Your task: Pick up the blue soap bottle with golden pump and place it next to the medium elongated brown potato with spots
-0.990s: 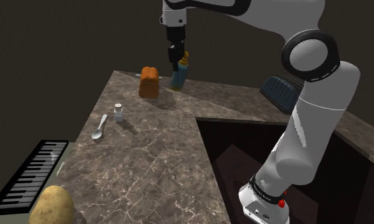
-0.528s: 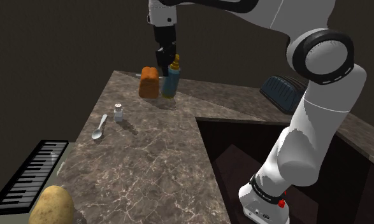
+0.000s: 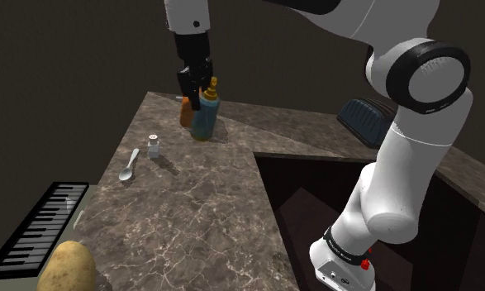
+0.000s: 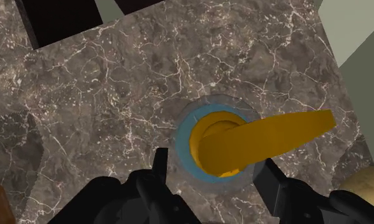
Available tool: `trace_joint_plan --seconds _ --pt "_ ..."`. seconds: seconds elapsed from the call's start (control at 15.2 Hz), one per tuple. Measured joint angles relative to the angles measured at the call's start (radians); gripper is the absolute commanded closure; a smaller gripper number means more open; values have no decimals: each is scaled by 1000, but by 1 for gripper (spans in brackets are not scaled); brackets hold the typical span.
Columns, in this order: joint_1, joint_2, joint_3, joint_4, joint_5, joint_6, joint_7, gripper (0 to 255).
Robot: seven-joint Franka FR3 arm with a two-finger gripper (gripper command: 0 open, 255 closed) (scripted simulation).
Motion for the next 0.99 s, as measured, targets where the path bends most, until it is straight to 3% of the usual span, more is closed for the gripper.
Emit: trace_joint_plan --seconds 0.07,0.66,0.99 --pt "10 -7 8 -20 5 12 21 255" --pt "149 104 93 129 13 -38 239 255" --pt "252 232 130 314 -7 -100 362 255"
